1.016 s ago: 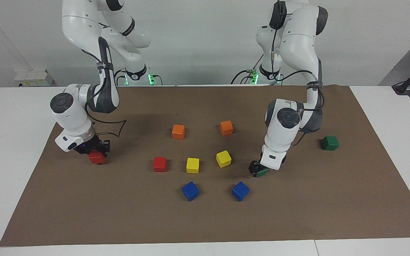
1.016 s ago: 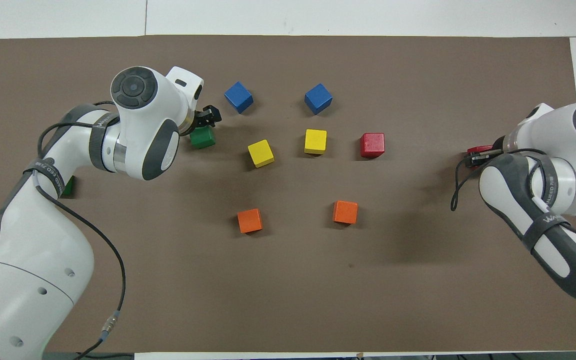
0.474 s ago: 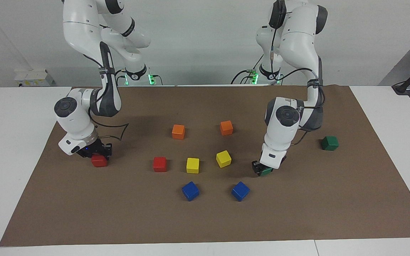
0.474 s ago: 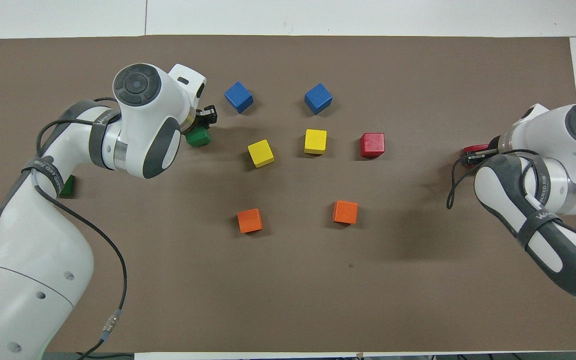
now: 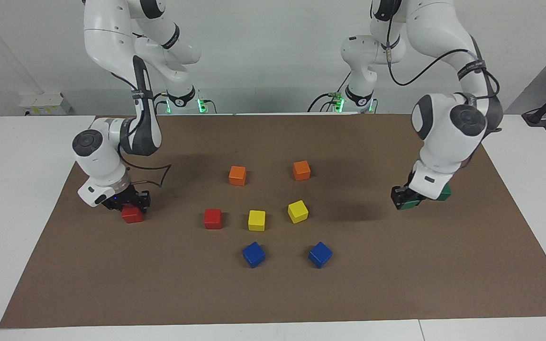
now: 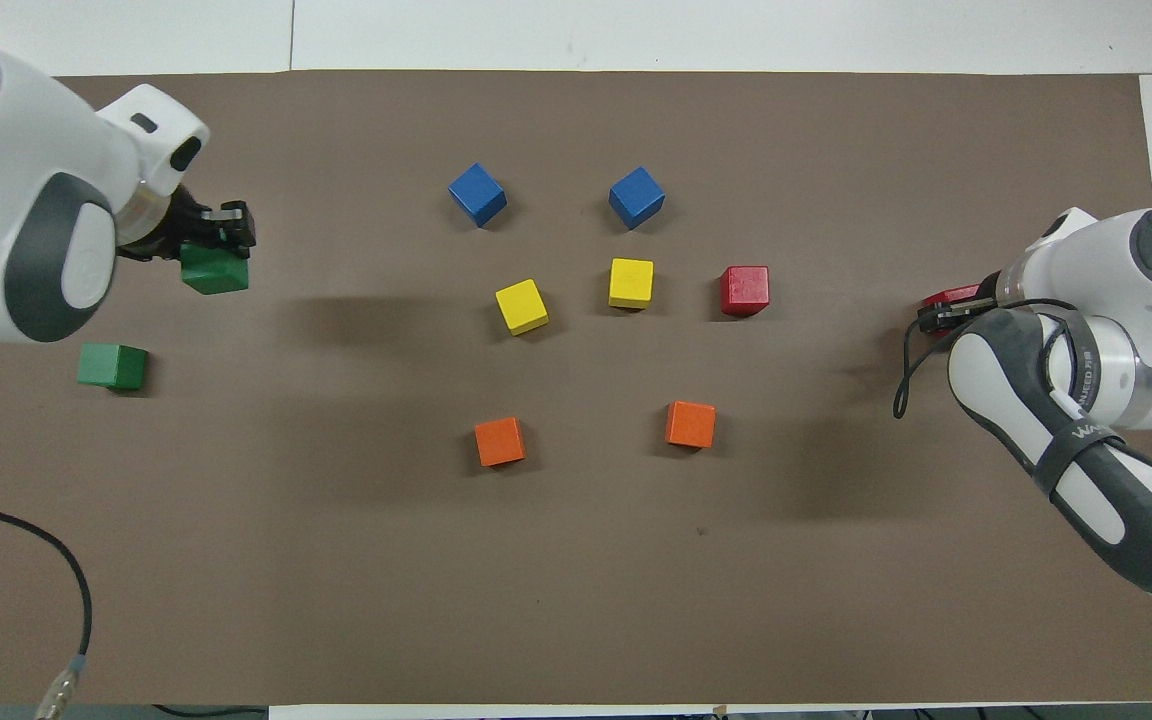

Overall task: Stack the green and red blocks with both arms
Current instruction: 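Carry the green cube onto the placed green cube with the left gripper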

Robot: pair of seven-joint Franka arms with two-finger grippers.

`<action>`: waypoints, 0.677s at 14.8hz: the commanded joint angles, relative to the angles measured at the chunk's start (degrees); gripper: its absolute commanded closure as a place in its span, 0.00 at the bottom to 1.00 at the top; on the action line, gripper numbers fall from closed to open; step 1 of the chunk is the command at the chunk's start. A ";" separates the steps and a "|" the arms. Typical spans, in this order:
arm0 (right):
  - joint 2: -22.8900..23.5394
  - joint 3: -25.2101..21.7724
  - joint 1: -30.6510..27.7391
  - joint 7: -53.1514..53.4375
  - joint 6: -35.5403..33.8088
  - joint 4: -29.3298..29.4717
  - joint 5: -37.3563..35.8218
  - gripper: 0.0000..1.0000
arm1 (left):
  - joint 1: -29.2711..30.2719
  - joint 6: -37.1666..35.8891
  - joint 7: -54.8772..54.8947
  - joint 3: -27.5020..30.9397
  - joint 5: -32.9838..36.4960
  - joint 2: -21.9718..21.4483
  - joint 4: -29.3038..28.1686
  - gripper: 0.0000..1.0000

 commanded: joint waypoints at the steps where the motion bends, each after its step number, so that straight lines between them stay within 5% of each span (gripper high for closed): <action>1: -0.01 0.44 -0.29 -0.04 0.63 -0.07 -1.24 0.00 | 6.50 1.53 12.72 -0.49 -1.29 -6.37 -9.17 1.00; 5: -0.80 0.70 -0.12 0.14 -0.60 0.81 -1.24 0.00 | 14.42 6.78 27.49 -0.49 -2.69 -8.22 -14.26 1.00; 10: -3.96 1.06 1.02 0.67 -17.45 12.74 -0.89 0.00 | 16.72 17.27 32.26 -0.49 -2.96 -10.42 -23.25 1.00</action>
